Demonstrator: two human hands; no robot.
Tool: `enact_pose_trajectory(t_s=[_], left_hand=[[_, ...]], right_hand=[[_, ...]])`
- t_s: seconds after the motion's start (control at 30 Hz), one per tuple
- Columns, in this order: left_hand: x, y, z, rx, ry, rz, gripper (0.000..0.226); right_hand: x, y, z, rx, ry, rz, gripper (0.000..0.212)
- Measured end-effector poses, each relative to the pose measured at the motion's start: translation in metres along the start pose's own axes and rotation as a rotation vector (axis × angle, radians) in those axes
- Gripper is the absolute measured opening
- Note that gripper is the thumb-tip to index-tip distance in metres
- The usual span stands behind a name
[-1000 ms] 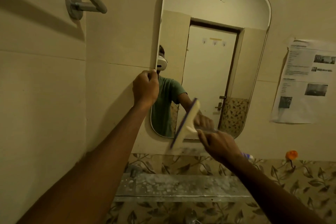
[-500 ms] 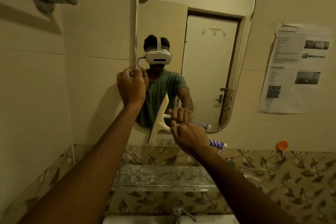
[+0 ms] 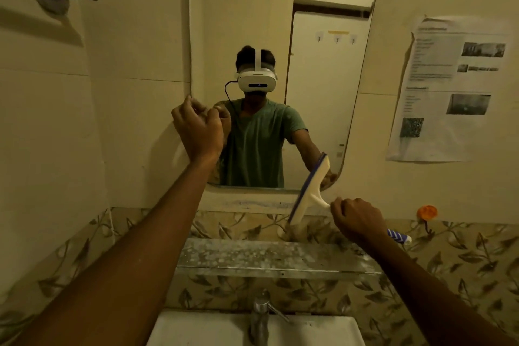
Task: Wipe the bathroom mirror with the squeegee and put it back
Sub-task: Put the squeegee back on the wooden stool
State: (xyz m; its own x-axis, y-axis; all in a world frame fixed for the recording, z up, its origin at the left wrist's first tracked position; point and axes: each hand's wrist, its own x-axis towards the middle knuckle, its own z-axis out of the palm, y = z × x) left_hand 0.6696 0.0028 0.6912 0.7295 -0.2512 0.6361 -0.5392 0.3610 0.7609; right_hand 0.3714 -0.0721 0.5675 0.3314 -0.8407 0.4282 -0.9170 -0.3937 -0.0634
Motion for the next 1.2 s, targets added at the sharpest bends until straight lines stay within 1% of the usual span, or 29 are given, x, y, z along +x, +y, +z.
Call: enact_pose_trajectory(t_s=[0.1, 0.17, 0.2, 0.3, 0.37, 0.4, 0.5, 0.53, 0.6, 0.63, 0.7, 0.8, 0.83, 0.9, 0.93, 1.0, 1.1, 1.2], left_hand=[[-0.022, -0.002, 0.002, 0.075, 0.01, 0.022, 0.054], [-0.044, -0.001, 0.004, 0.148, -0.008, 0.07, 0.059], [-0.055, -0.001, 0.005, 0.165, -0.046, 0.106, 0.061], [-0.086, -0.005, 0.012, 0.186, -0.238, 0.197, 0.061], [-0.104, -0.011, 0.019, 0.217, -0.345, 0.259, 0.061], [-0.113, -0.014, 0.022, 0.227, -0.39, 0.278, 0.06], [-0.146, -0.018, 0.031, 0.239, -0.529, 0.339, 0.059], [-0.159, -0.018, 0.034, 0.235, -0.568, 0.35, 0.058], [-0.188, -0.016, 0.04, 0.23, -0.638, 0.335, 0.057], [-0.205, -0.014, 0.043, 0.231, -0.667, 0.325, 0.056], [-0.24, -0.007, 0.049, 0.217, -0.72, 0.323, 0.053], [-0.303, 0.002, 0.056, 0.19, -0.791, 0.326, 0.05], [-0.327, 0.005, 0.058, 0.192, -0.81, 0.309, 0.051], [-0.379, 0.012, 0.06, 0.197, -0.835, 0.261, 0.053], [-0.406, 0.018, 0.06, 0.196, -0.847, 0.231, 0.053], [-0.456, 0.027, 0.062, 0.197, -0.891, 0.187, 0.05], [-0.524, 0.041, 0.061, 0.231, -0.95, 0.15, 0.048], [-0.573, 0.052, 0.062, 0.224, -0.994, 0.044, 0.05]], right_hand=[[-0.009, 0.013, 0.002, -0.058, -0.002, 0.026, 0.033], [-0.016, 0.022, 0.005, -0.083, 0.012, 0.029, 0.038], [-0.021, 0.024, 0.006, -0.1, 0.021, 0.035, 0.039], [-0.038, 0.03, 0.01, -0.161, 0.073, 0.035, 0.043], [-0.052, 0.032, 0.013, -0.116, 0.103, 0.096, 0.044], [-0.06, 0.031, 0.013, -0.049, 0.123, 0.145, 0.044], [-0.092, 0.027, 0.02, 0.091, 0.276, 0.203, 0.035], [-0.105, 0.025, 0.02, 0.213, 0.312, 0.287, 0.042], [-0.134, 0.022, 0.017, 0.536, 0.347, 0.468, 0.059], [-0.148, 0.025, 0.017, 0.644, 0.351, 0.54, 0.062], [-0.174, 0.034, 0.016, 0.755, 0.34, 0.668, 0.06], [-0.209, 0.065, 0.029, 0.847, 0.339, 0.806, 0.051], [-0.222, 0.08, 0.032, 0.865, 0.337, 0.833, 0.051], [-0.247, 0.109, 0.032, 0.905, 0.311, 0.901, 0.062], [-0.261, 0.124, 0.027, 0.929, 0.293, 0.922, 0.062], [-0.289, 0.158, 0.02, 0.929, 0.294, 0.928, 0.053], [-0.328, 0.205, 0.016, 0.921, 0.216, 0.917, 0.052], [-0.355, 0.246, 0.021, 0.896, 0.165, 0.938, 0.049]])
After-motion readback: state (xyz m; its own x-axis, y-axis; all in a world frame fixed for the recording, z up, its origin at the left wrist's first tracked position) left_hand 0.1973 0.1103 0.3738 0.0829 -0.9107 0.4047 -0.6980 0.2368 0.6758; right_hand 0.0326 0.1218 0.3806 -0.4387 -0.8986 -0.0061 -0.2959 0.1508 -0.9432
